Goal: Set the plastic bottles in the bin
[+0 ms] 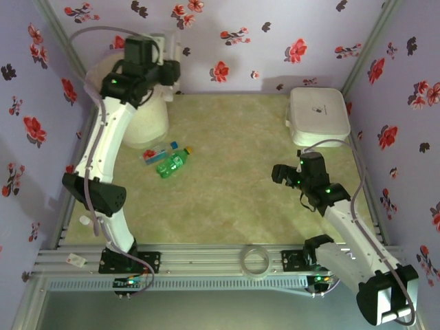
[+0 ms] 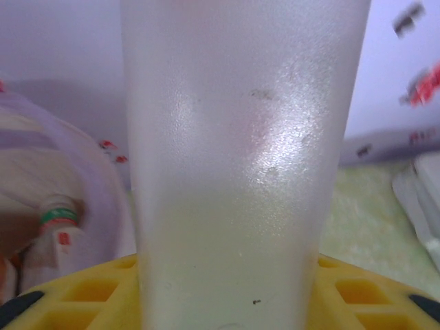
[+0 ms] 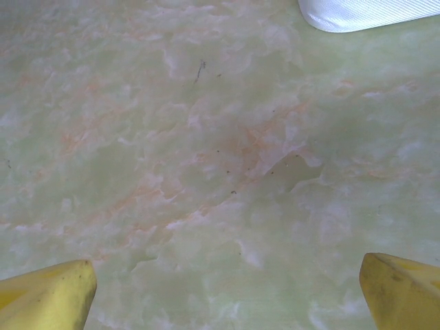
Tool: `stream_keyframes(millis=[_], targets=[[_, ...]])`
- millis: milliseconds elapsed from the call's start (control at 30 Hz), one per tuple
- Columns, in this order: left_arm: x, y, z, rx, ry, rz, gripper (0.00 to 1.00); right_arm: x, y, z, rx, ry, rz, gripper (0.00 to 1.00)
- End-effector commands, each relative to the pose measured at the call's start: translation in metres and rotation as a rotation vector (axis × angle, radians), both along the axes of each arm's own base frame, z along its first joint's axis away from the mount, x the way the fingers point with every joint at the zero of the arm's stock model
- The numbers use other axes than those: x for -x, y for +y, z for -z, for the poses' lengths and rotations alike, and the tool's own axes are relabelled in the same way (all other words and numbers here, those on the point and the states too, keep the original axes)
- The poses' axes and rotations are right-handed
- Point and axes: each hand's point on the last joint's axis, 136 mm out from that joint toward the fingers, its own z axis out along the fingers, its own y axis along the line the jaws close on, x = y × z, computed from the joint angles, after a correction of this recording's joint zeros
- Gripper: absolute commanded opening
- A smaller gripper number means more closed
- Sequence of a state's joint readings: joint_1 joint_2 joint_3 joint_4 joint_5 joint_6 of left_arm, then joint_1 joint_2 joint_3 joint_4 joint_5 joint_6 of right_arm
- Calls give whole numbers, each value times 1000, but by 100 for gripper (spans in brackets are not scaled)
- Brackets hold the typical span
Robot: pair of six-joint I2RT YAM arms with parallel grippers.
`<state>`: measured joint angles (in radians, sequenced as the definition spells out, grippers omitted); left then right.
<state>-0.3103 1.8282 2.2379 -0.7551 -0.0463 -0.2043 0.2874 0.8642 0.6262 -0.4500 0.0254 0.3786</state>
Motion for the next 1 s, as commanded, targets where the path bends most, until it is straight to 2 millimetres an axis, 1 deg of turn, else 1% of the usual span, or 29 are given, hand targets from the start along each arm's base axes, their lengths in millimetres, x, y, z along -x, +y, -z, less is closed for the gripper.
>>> stream_keyframes(millis=[0,100,167,233,333,400,467,533,633,667,733,833,933,967], targets=[[-18,32,-43,178,-119,-59,37,5,-8,2,20,6,32,99],[-24,67,-57,236,-160,-129,37,6,-10,2,28,3,34,99],[-25,85,-65,284,-189,-150,37,6,-10,2,28,4,34,99],[-27,104,-67,338,-203,-177,37,5,-9,3,26,8,32,99],[-34,130,-60,389,-188,-222,35,5,-9,5,21,9,35,99],[-41,149,-50,378,-162,-262,34,6,-9,7,20,9,34,99],[-48,162,-34,340,-111,-293,34,6,-10,7,23,11,36,99],[-57,170,-14,288,-48,-316,34,6,-10,7,28,11,35,99],[-65,174,20,211,58,-327,34,6,-11,8,30,10,38,99],[-66,174,28,196,81,-324,34,6,-11,9,28,11,39,99],[-68,176,49,162,137,-325,34,5,-9,10,21,11,40,99],[-68,178,75,125,200,-326,34,4,-7,12,11,16,38,99],[-64,176,93,92,255,-310,33,3,-8,11,11,13,40,99],[-63,175,94,81,259,-304,33,3,-8,11,12,13,40,99]])
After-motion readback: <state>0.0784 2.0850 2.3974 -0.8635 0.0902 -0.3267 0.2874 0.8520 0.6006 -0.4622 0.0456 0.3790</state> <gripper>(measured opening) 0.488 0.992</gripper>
